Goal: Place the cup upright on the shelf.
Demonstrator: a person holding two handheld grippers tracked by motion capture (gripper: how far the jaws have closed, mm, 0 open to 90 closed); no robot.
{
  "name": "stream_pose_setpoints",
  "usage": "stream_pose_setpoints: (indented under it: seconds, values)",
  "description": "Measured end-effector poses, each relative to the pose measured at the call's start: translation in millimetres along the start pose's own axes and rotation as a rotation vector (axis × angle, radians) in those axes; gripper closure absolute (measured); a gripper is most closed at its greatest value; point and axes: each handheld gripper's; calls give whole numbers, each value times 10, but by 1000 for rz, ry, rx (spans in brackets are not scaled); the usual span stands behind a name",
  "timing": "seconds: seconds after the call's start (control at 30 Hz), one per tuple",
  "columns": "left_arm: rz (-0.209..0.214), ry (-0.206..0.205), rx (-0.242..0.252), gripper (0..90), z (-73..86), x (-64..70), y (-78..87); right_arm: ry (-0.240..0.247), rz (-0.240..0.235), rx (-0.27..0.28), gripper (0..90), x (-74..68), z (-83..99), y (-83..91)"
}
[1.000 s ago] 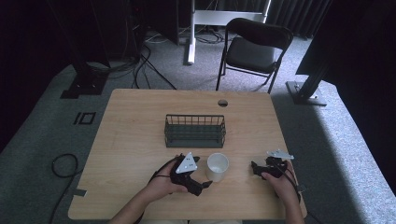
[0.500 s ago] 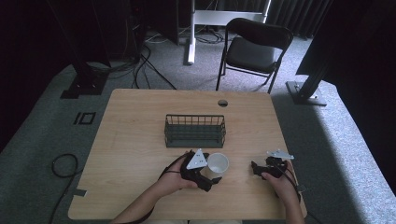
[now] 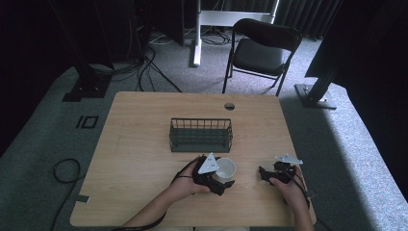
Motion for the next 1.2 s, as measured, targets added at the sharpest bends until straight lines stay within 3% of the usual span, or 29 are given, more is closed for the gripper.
stream_pose_setpoints:
  seconds: [0.17,0.2,0.37,0.43,0.6,0.83,1.2]
  values:
    - [-10,-11,2,106,8,-3,-15,0,0,0,105,0,0,0]
    - [-14,11,17,144,7,-4,-16,0,0,0,105,0,0,0]
    - [-23,6,47,197,-14,0,-7,0,1,0,105,0,0,0]
    - [-27,-27,50,200,-30,22,2,0,0,0,105,0,0,0]
    - [-5,-16,86,204,-114,50,74,0,1,0,105,-1,0,0]
    - [21,-63,57,204,-204,115,148,0,0,0,105,-1,0,0]
    - [11,-61,82,205,-347,76,275,0,1,0,105,-1,0,0]
Point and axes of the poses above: each handheld gripper's, and its own axes: y roughly backward along the jaws, z roughly out of its underside, x roughly to its right, and after that the axes turned 1 degree about y, right-handed
